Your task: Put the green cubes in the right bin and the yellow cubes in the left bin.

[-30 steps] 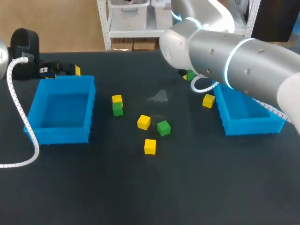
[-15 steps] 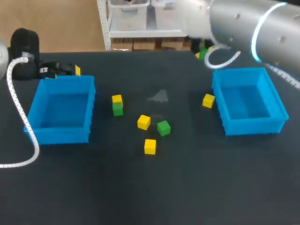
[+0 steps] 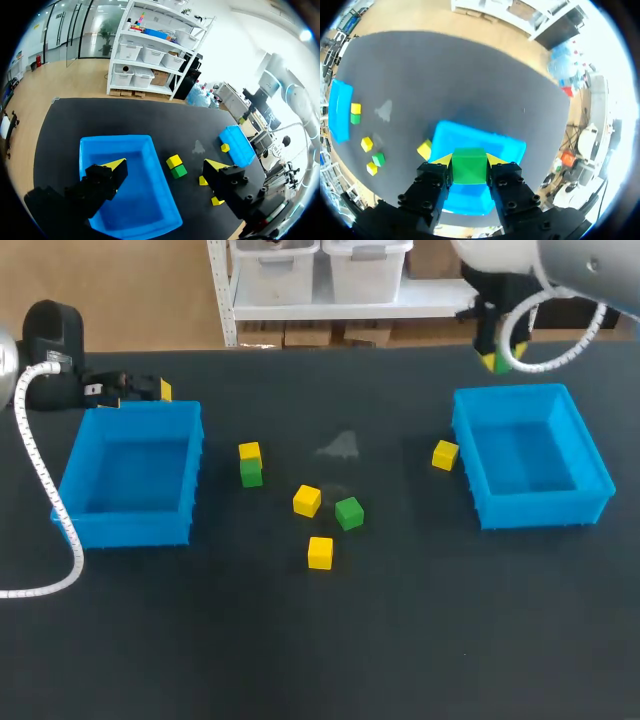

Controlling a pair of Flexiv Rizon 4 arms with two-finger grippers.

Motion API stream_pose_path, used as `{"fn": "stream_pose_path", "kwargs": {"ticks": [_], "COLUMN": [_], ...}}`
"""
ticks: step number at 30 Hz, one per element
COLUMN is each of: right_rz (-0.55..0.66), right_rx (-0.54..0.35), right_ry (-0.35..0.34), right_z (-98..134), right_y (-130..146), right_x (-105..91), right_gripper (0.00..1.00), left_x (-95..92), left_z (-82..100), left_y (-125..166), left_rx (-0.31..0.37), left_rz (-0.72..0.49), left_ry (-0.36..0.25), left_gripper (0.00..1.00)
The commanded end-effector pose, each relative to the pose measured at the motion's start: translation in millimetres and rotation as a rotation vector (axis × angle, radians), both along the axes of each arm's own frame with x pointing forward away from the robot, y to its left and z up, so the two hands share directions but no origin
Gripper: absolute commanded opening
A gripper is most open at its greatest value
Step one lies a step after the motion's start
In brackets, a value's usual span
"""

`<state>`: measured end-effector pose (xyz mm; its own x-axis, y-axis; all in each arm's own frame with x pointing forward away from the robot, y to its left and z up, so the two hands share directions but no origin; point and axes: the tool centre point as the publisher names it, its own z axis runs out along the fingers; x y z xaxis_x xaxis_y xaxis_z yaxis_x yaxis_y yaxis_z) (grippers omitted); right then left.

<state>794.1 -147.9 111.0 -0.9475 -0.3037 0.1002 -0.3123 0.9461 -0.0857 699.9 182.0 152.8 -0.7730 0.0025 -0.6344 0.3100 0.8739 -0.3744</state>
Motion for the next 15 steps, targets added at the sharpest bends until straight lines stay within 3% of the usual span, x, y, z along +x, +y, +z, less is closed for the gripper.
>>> {"fn": "stream_pose_path", "kwargs": {"ticks": [1, 6, 13, 14, 15], "right_rz": [0.018, -0.039, -0.038, -0.039, -0.036], "right_rx": [0.169, 0.159, 0.153, 0.153, 0.154], "right_ry": [-0.502, -0.465, -0.434, -0.433, -0.429], "right_z": [-11.3, -34.7, -58.1, -58.4, -58.4], "right_y": [-31.7, -48.9, -52.3, -52.1, -50.7], "right_x": [-73.2, -87.4, -96.2, -96.3, -96.7], "right_gripper": [0.0, 0.0, 0.0, 0.08, 0.45], "left_x": [0.2, 0.2, 0.2, 0.2, 0.2], "left_z": [-1.6, -1.6, -1.6, -1.6, -1.6], "left_y": [1.6, 1.6, 1.6, 1.6, 1.6], "left_rx": [-0.007, -0.007, -0.007, -0.007, -0.007], "left_rz": [-0.005, -0.005, -0.005, -0.005, -0.005], "left_ry": [-0.005, -0.005, -0.005, -0.005, -0.005], "left_gripper": [1.0, 1.0, 1.0, 1.0, 1.0]}}
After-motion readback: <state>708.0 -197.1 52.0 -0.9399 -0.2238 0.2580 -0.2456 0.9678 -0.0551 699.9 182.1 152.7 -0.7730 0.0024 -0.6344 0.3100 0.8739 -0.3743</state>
